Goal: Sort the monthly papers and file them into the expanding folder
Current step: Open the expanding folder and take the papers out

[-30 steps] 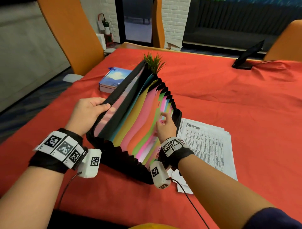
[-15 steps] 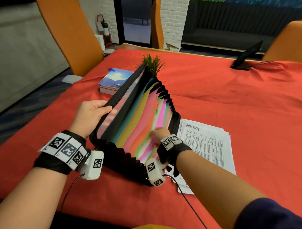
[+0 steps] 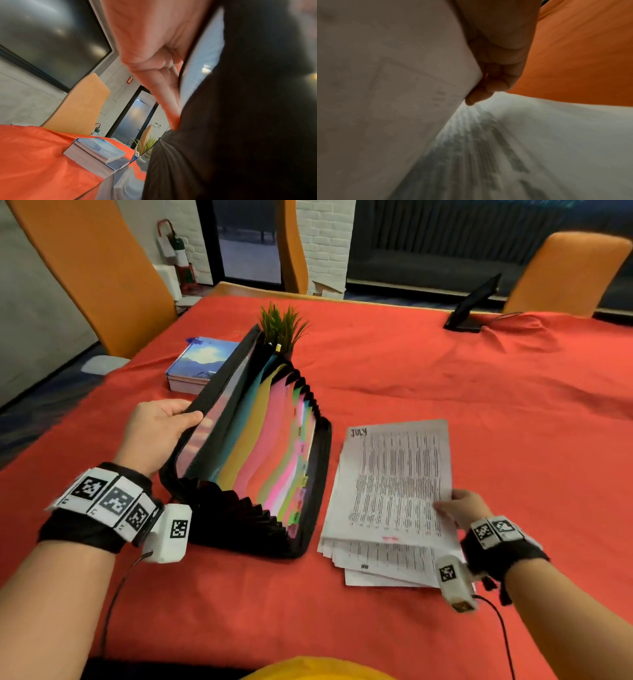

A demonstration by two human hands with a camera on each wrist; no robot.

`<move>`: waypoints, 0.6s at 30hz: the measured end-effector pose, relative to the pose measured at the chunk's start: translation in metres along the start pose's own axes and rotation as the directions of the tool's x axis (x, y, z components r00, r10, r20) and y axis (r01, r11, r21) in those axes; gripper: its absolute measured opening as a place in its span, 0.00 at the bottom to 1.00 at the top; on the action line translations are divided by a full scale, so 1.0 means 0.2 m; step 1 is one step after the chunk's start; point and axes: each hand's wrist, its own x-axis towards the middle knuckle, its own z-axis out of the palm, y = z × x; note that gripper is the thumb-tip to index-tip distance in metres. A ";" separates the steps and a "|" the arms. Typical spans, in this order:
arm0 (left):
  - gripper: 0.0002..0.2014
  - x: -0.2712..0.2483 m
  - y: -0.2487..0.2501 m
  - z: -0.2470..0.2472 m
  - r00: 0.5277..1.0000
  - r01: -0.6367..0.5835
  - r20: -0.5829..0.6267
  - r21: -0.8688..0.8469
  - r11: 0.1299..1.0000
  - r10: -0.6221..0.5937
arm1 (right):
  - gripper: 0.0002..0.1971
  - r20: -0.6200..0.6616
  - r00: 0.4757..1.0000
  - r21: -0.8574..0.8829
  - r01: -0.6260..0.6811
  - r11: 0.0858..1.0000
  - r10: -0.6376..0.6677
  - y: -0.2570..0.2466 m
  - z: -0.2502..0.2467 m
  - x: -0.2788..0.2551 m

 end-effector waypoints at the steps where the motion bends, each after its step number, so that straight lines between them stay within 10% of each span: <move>1: 0.09 0.00 0.00 0.00 1.000 0.000 0.002 0.002 1.000 0.000 | 0.16 -0.032 0.999 -0.079 -0.015 0.997 0.013 0.04 0.01 0.00; 8: 0.13 0.01 0.01 -0.04 0.999 0.030 0.016 0.012 0.999 -0.030 | 0.31 -0.283 0.929 -0.555 0.043 0.831 -0.237 -0.08 0.10 -0.06; 13: 0.08 -0.02 0.05 -0.05 1.000 -0.002 0.023 0.001 1.000 0.002 | 0.10 0.027 0.773 -0.285 0.614 0.736 -0.634 -0.52 0.40 -0.25; 18: 0.07 -0.04 0.06 -0.06 1.000 0.020 0.012 -0.037 0.999 -0.019 | 0.13 0.167 0.853 -0.131 0.517 0.846 -0.495 -0.69 0.77 -0.34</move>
